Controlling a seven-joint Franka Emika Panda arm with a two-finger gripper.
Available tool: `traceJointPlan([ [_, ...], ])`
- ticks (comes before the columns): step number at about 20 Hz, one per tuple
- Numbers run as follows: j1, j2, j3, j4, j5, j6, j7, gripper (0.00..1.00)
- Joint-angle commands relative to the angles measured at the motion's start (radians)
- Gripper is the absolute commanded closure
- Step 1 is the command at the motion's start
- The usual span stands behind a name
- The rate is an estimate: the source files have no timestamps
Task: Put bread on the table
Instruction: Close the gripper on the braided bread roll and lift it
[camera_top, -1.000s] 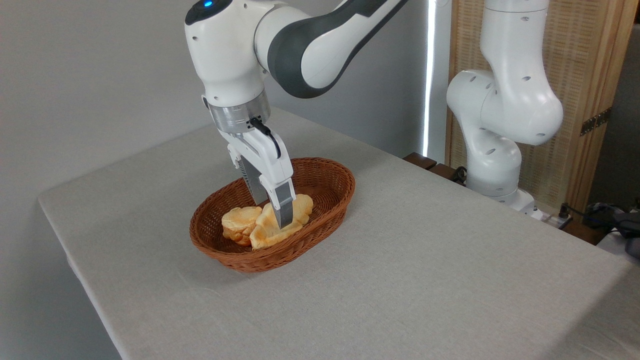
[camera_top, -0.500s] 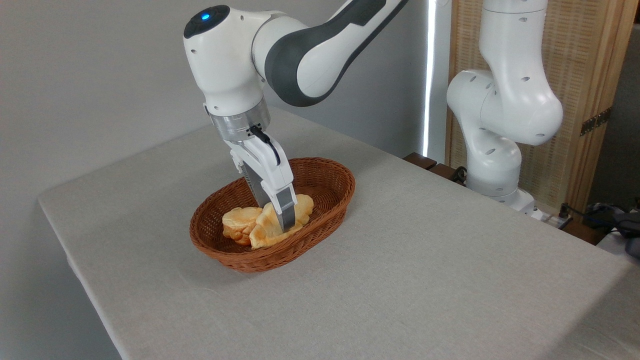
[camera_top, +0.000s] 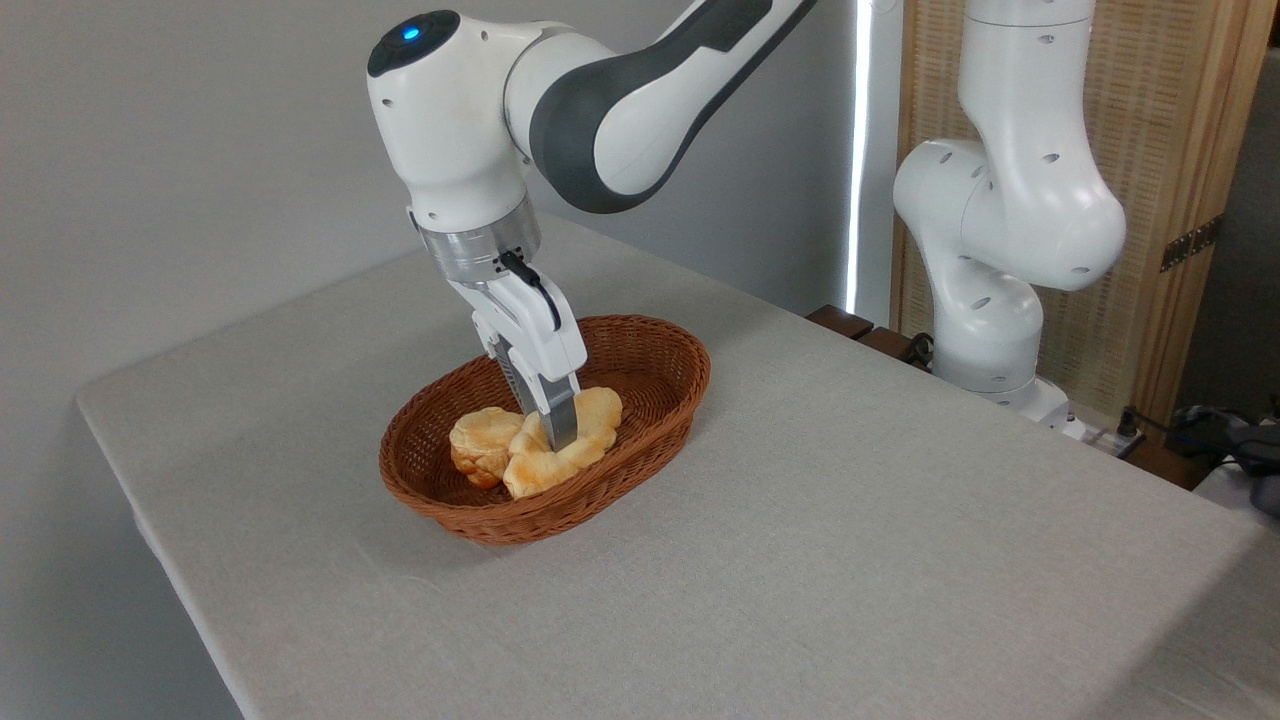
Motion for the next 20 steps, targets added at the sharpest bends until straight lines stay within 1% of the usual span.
traceJointPlan([
  [1,0.001,-0.016,0.007,-0.003,0.007,-0.004,-0.001,0.71],
  [8,0.004,-0.035,0.013,0.009,0.007,-0.017,-0.005,0.71],
  [11,0.004,-0.036,0.013,0.055,0.005,-0.093,-0.001,0.7],
  [16,0.004,-0.052,0.015,0.08,0.004,-0.11,-0.004,0.69],
  [17,0.006,-0.055,0.018,0.086,0.004,-0.112,-0.002,0.69],
  [19,0.023,-0.059,0.022,0.104,0.004,-0.122,-0.001,0.67],
  [20,0.026,-0.064,0.036,0.106,0.005,-0.124,0.004,0.67],
])
